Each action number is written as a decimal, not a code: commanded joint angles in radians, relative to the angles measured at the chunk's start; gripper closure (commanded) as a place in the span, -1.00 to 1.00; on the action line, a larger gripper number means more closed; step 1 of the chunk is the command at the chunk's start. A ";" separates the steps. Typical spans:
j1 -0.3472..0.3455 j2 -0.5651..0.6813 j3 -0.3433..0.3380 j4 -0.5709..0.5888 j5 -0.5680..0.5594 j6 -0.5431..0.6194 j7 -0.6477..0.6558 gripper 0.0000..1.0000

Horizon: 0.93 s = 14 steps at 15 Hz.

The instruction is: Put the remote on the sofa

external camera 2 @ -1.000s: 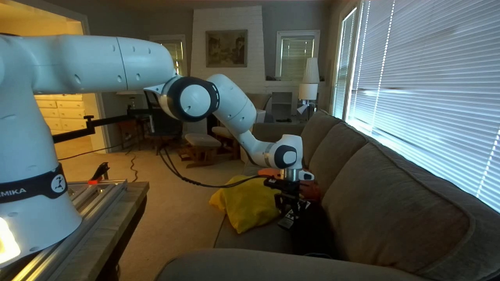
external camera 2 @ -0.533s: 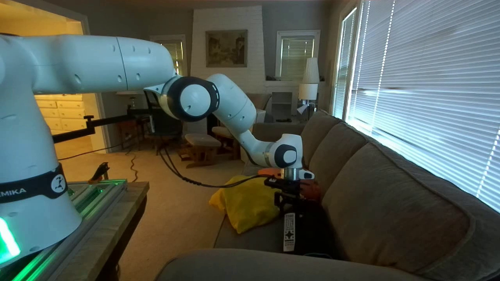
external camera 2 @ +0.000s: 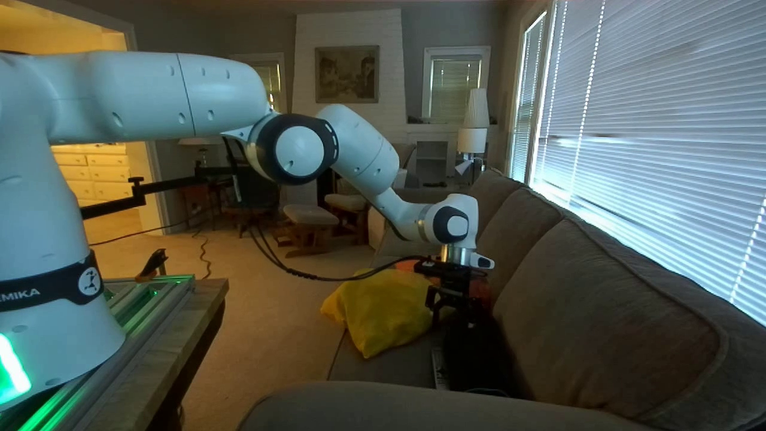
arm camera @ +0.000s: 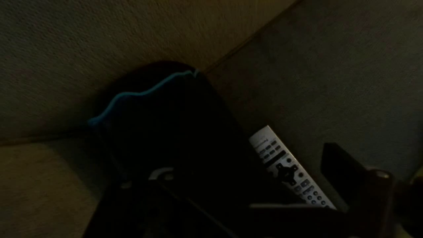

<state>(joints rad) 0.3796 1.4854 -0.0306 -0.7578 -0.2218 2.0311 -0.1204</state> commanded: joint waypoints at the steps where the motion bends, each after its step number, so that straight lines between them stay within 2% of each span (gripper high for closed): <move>1: -0.052 -0.023 0.009 0.068 0.040 -0.170 0.004 -1.00; 5: -0.124 -0.082 0.023 0.075 0.079 -0.288 0.008 -1.00; 8: -0.185 -0.151 0.045 0.045 0.138 -0.303 0.032 -1.00; 11: -0.216 -0.216 0.054 -0.004 0.170 -0.240 0.074 -1.00; 14: -0.218 -0.266 0.049 -0.072 0.166 -0.097 0.121 -1.00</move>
<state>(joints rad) 0.1648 1.2944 0.0069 -0.7100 -0.0797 1.8218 -0.0595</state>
